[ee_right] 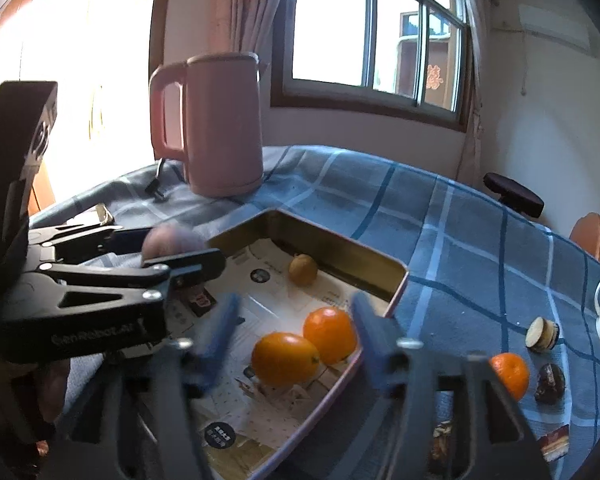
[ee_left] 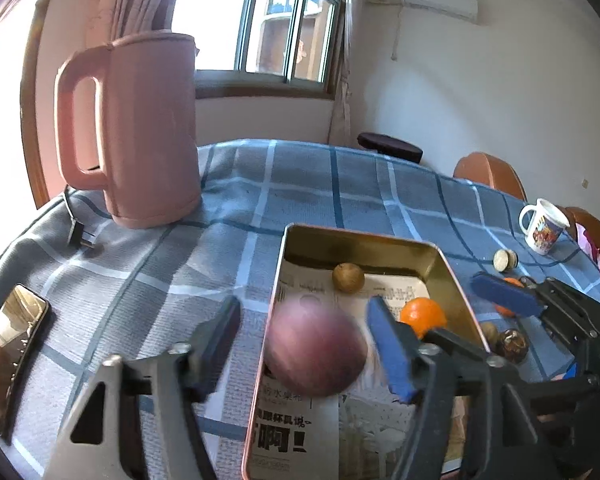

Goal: Organize fruits
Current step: 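Carry the purple fruit and orange over the tin box and open both grippers, then grasp the brown kiwi with the right gripper while the left gripper lowers onto the brown round fruit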

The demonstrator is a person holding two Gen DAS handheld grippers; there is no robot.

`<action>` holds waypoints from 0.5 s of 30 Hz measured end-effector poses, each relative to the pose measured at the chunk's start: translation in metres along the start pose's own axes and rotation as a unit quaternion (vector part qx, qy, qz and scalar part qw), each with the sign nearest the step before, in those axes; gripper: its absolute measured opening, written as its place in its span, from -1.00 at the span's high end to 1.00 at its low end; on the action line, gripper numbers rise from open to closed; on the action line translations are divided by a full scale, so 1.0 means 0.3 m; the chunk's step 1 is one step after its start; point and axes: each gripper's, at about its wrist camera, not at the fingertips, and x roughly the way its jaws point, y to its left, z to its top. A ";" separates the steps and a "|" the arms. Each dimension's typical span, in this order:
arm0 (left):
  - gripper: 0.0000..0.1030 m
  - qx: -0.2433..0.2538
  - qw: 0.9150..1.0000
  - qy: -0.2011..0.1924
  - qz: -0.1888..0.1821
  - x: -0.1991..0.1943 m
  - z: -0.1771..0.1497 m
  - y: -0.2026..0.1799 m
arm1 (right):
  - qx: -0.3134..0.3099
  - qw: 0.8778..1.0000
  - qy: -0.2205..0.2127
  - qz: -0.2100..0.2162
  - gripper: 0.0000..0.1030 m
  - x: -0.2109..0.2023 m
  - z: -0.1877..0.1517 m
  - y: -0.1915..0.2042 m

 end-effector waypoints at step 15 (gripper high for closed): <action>-0.43 -0.006 1.000 -0.018 -0.005 -0.021 0.004 -0.029 | 0.027 0.996 0.033 -0.080 -0.17 -0.098 -0.090 -0.274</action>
